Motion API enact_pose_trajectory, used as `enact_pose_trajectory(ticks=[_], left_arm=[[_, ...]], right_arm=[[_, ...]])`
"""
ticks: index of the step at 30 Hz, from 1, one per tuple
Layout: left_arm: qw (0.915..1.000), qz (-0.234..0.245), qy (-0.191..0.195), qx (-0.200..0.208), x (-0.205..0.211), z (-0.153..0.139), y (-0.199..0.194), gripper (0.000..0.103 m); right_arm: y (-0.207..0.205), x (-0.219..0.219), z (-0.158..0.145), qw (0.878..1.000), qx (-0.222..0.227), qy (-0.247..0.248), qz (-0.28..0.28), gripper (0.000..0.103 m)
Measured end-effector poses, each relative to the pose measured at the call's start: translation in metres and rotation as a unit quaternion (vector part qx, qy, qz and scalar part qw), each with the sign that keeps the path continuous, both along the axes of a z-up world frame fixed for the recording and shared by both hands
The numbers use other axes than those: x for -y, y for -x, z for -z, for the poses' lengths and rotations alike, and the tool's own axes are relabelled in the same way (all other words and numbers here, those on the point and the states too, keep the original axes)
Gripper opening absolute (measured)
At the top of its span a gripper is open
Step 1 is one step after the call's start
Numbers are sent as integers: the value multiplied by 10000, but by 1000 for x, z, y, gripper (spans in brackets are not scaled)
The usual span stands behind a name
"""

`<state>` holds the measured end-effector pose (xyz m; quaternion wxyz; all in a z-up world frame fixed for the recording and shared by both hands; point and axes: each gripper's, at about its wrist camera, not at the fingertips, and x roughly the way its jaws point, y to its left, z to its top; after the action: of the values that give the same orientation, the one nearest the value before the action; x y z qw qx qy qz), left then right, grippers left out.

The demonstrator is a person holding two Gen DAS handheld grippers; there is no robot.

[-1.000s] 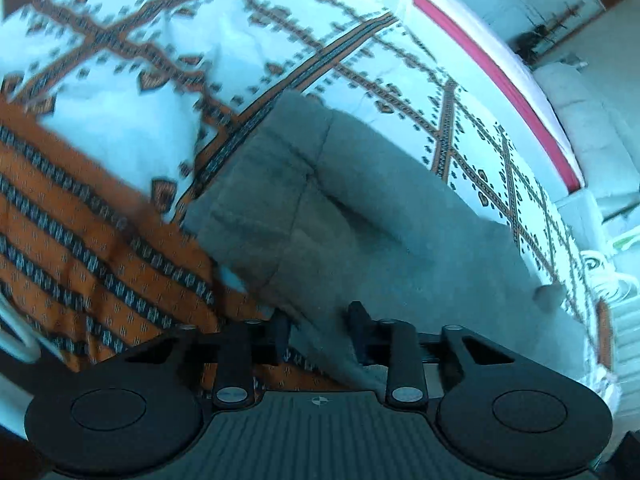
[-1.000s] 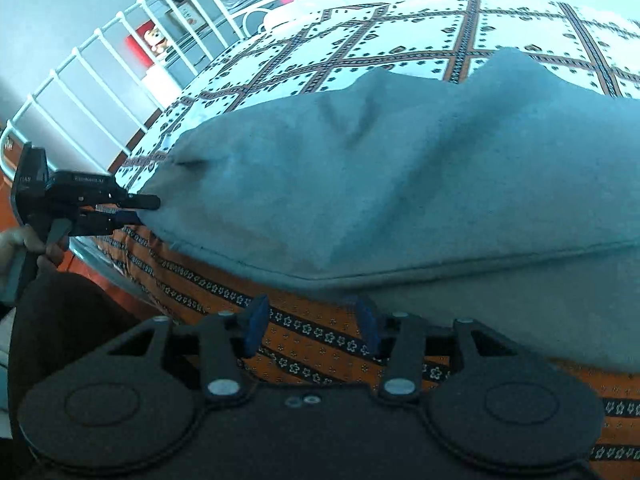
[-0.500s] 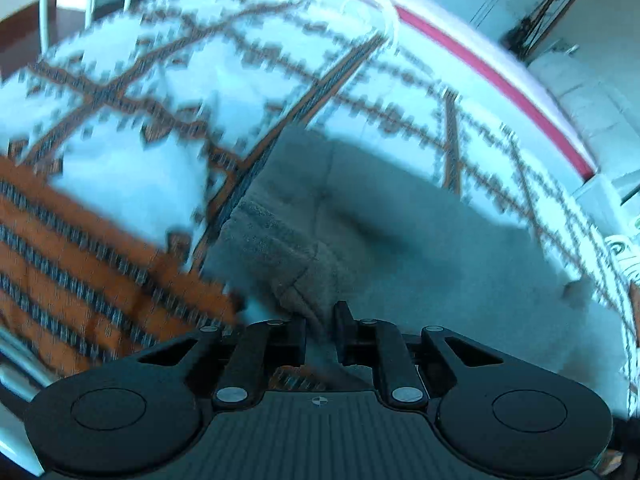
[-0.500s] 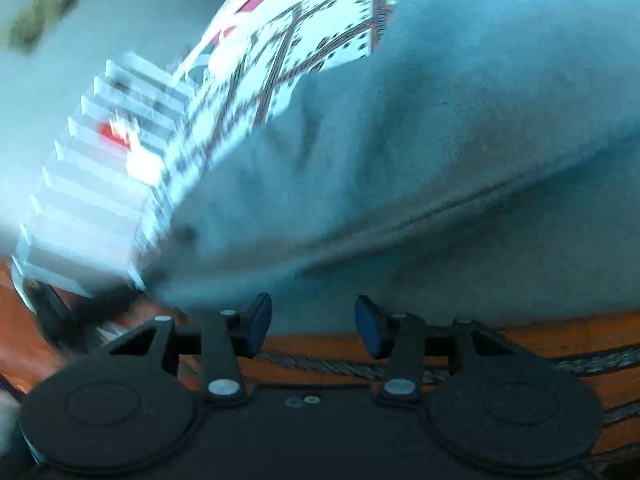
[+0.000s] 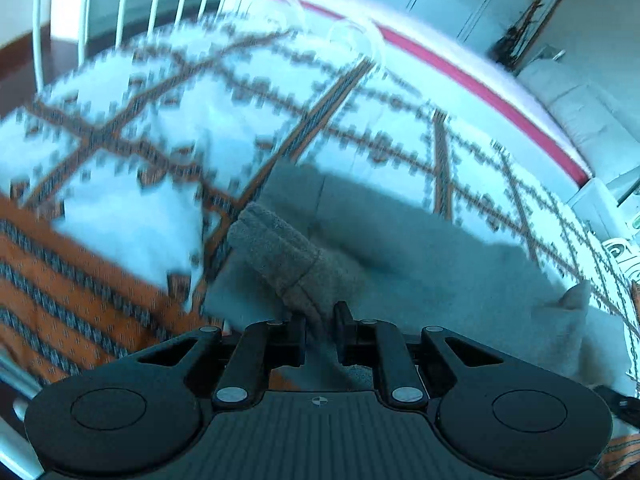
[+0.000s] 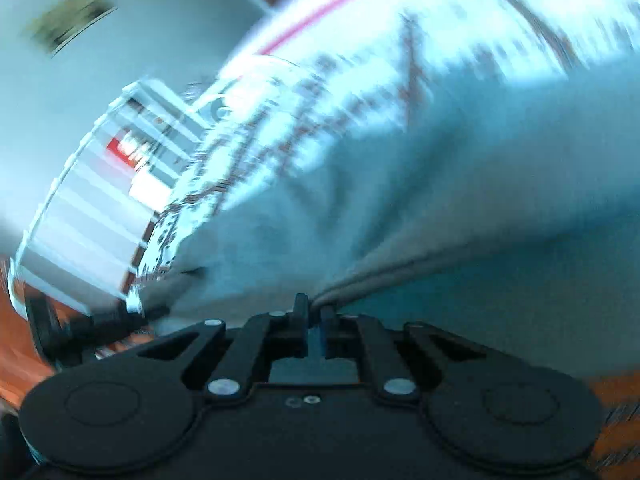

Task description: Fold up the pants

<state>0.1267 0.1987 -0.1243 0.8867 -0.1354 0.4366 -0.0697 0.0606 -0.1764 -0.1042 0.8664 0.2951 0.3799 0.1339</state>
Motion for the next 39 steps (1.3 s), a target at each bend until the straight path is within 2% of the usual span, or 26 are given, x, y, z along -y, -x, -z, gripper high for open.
enact_pose_trajectory(ticks=[2, 3, 5, 7, 9, 11, 13, 15, 17, 18, 21, 23, 26, 28, 31, 33, 35, 36, 39], left_arm=[[9999, 57, -126, -35, 2, 3, -1, 15], [9994, 118, -167, -276, 3, 12, -3, 15], [9970, 191, -113, -735, 1, 36, -2, 15], [9974, 151, 27, -702, -3, 39, 3, 15], [9971, 102, 102, -746, -5, 35, 4, 16], [9969, 114, 126, -772, -6, 28, 7, 18], [9972, 162, 145, -716, -6, 16, 14, 19], [9977, 266, 117, -615, 0, 1, 24, 28], [9977, 494, 1, -463, 13, -16, 31, 57], [9972, 632, -37, -387, 21, -24, 35, 61], [9952, 943, 46, -270, 48, -44, 38, 63], [9932, 1097, 235, -296, 72, -51, 37, 70], [9885, 1341, 567, -409, 114, -48, 39, 76], [9858, 1462, 594, -579, 142, -39, 43, 80], [9858, 1400, 442, -812, 173, -21, 52, 83], [9875, 1345, 90, -822, 195, -14, 58, 87], [9860, 1400, -316, -846, 217, -11, 64, 98], [9848, 1481, -421, -806, 227, -11, 68, 99], [9829, 1626, -521, -696, 250, -11, 81, 100]], right_arm=[[8, -6, -14, 9989, 357, 271, -110, 0], [10, -8, -12, 9985, 359, 376, -157, 0], [8, -9, 7, 9986, 0, 482, -228, 0], [9, -12, 30, 9976, -394, 519, -225, 0], [13, -15, 38, 9968, -496, 562, -269, 0], [14, -17, 36, 9970, -498, 513, -299, 10], [16, -13, 28, 9980, -428, 366, -299, 16], [19, -2, 22, 9985, -401, 258, -260, 22], [27, 11, 18, 9989, -397, 184, -160, 26], [27, 17, 16, 9990, -394, 190, -77, 27], [35, 47, 15, 9983, -433, 172, 356, 30], [41, 73, 15, 9959, -476, 141, 756, 31], [45, 107, 20, 9906, -635, -83, 1208, 31], [46, 122, 26, 9882, -725, -20, 1350, 31], [50, 142, 34, 9834, -847, -126, 1598, 31], [51, 149, 37, 9823, -834, -57, 1679, 32], [56, 154, 38, 9813, -804, 30, 1750, 40], [55, 157, 40, 9798, -814, -24, 1827, 42], [55, 167, 45, 9766, -799, -124, 1992, 42]])
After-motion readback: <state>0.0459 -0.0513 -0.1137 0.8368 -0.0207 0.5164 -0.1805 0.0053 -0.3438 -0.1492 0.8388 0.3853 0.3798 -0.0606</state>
